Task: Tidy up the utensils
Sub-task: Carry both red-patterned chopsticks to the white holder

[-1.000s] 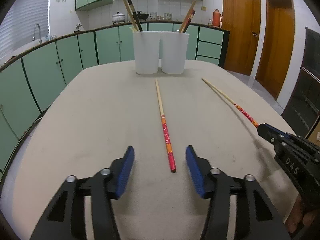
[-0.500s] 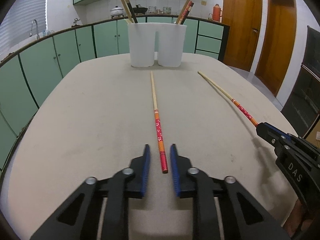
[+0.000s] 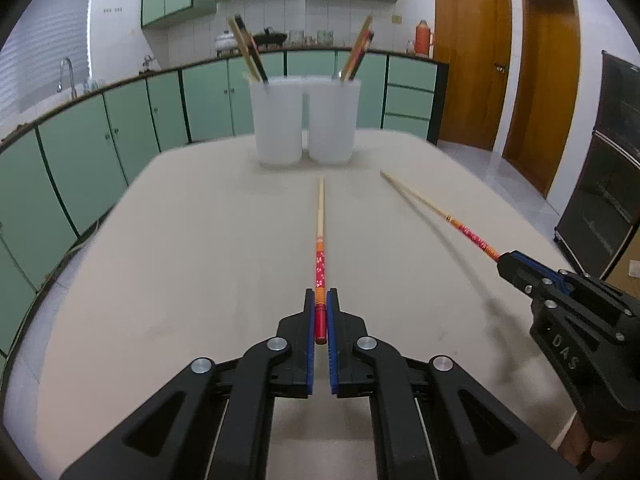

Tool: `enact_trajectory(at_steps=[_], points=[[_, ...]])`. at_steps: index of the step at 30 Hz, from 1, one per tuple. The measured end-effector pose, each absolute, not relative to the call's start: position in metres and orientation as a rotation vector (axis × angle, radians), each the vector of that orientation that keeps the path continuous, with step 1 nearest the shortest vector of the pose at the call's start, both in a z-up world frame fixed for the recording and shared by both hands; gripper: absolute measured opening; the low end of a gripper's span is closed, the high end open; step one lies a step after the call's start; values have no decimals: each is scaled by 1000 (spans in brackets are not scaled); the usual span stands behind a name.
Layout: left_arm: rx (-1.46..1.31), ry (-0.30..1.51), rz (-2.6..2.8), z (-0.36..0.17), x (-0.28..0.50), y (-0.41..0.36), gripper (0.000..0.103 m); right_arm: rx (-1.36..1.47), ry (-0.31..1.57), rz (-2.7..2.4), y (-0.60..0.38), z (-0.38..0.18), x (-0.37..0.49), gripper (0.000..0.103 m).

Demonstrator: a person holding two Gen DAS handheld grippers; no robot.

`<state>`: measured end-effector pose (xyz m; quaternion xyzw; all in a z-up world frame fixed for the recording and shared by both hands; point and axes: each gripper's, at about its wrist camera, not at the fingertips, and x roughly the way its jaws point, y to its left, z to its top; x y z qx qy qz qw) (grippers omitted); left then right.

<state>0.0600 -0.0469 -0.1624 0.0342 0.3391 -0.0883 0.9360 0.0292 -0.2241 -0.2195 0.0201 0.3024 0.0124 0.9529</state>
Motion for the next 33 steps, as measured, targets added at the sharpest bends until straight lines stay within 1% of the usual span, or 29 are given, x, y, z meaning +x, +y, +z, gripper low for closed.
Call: enact_trajectory(at_steps=[11, 19, 25, 33], points=[[46, 567, -204, -100, 49, -42, 5, 21, 510, 60, -221, -173, 22, 5], [45, 460, -222, -54, 54, -44, 5, 41, 448, 105, -232, -121, 32, 5], [21, 396, -242, -19, 68, -43, 5, 78, 436, 163, -242, -75, 51, 5], [7, 336, -264, 14, 78, -38, 5, 98, 443, 250, -244, -28, 80, 5]])
